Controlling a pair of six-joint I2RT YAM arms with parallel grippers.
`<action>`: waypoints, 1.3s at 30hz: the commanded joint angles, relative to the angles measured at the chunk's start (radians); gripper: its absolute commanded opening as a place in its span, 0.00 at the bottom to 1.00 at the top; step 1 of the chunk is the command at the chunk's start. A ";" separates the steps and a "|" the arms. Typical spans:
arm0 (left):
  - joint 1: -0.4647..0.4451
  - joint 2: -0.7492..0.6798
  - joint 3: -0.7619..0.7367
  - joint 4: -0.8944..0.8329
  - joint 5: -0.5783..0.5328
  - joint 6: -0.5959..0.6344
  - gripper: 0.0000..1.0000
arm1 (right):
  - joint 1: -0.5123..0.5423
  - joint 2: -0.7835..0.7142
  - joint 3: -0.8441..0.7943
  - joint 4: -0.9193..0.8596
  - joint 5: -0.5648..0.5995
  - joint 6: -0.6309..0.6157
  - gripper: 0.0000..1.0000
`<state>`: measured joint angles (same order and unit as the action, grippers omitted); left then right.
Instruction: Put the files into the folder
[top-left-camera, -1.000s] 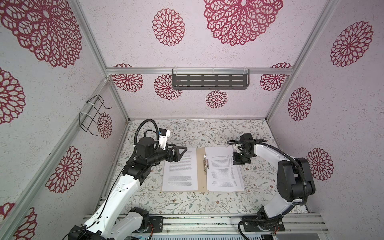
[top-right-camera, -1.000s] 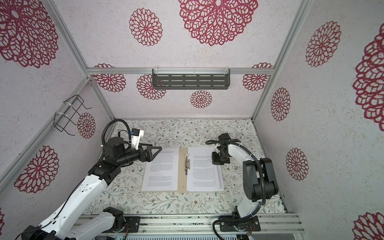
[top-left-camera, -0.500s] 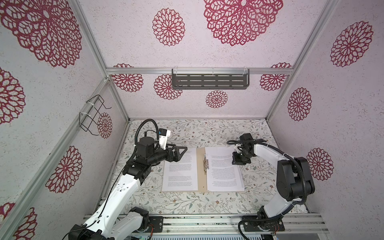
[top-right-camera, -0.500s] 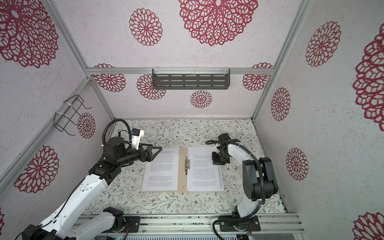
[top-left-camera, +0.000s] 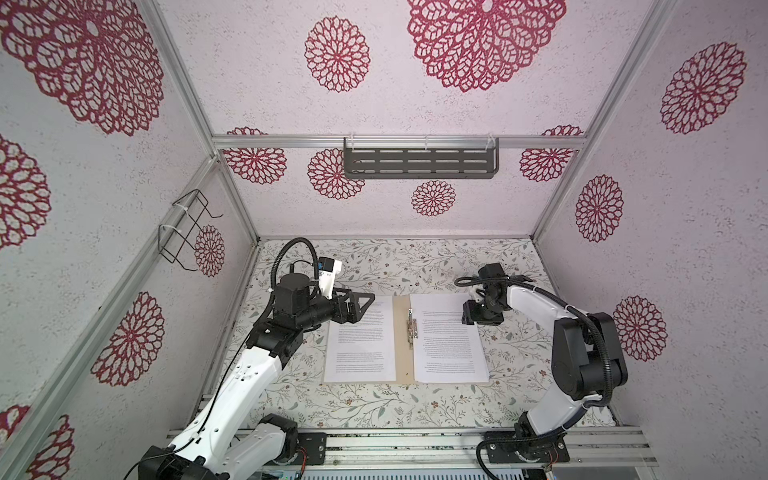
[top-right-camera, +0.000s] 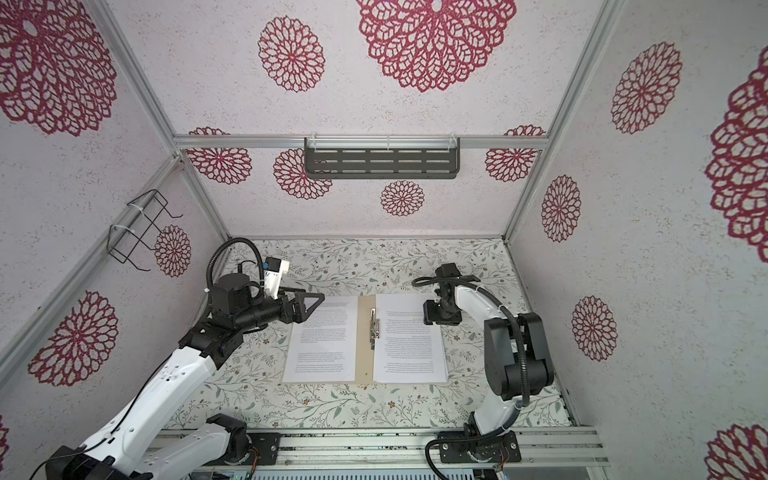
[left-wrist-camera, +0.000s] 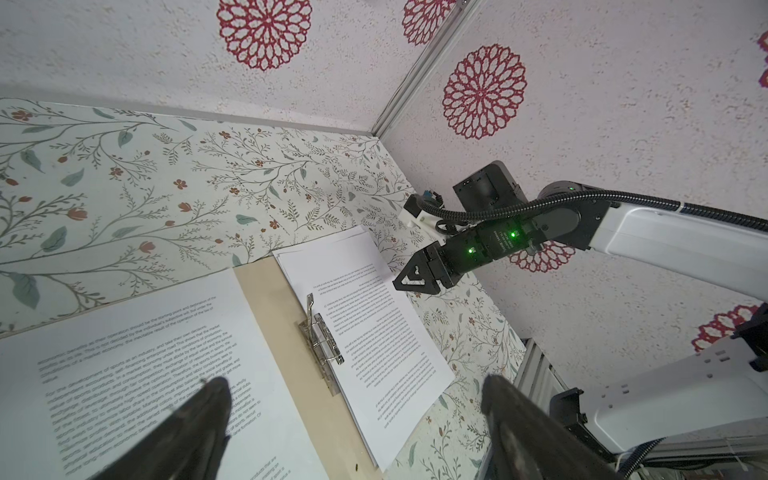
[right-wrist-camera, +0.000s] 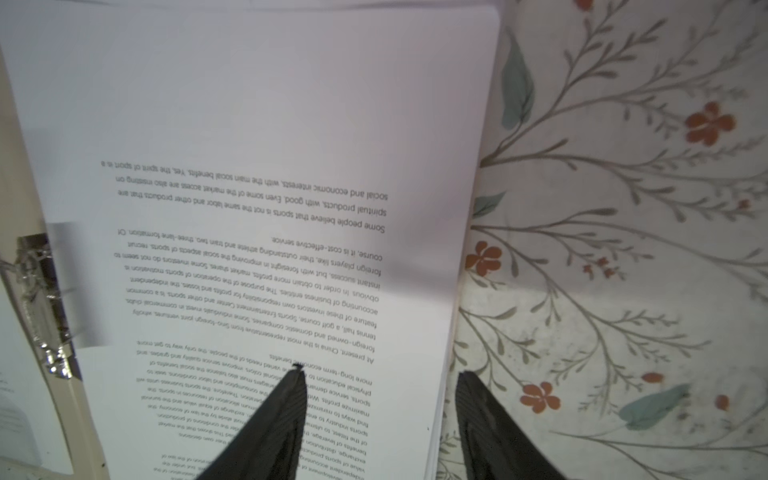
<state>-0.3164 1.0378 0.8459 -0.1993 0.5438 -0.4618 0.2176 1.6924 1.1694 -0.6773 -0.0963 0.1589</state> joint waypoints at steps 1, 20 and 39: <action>-0.006 0.022 -0.002 0.003 -0.009 -0.015 0.97 | 0.010 -0.047 0.051 0.042 0.101 0.041 0.66; 0.123 0.045 -0.281 -0.043 -0.023 -0.374 0.98 | 0.311 0.191 0.149 0.492 -0.323 0.125 0.86; 0.201 0.110 -0.291 -0.005 0.013 -0.349 0.97 | 0.420 0.000 -0.065 0.570 -0.415 0.272 0.76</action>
<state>-0.1268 1.1526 0.5411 -0.2363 0.5346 -0.8192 0.6216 1.8072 1.1362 -0.1181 -0.4858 0.3817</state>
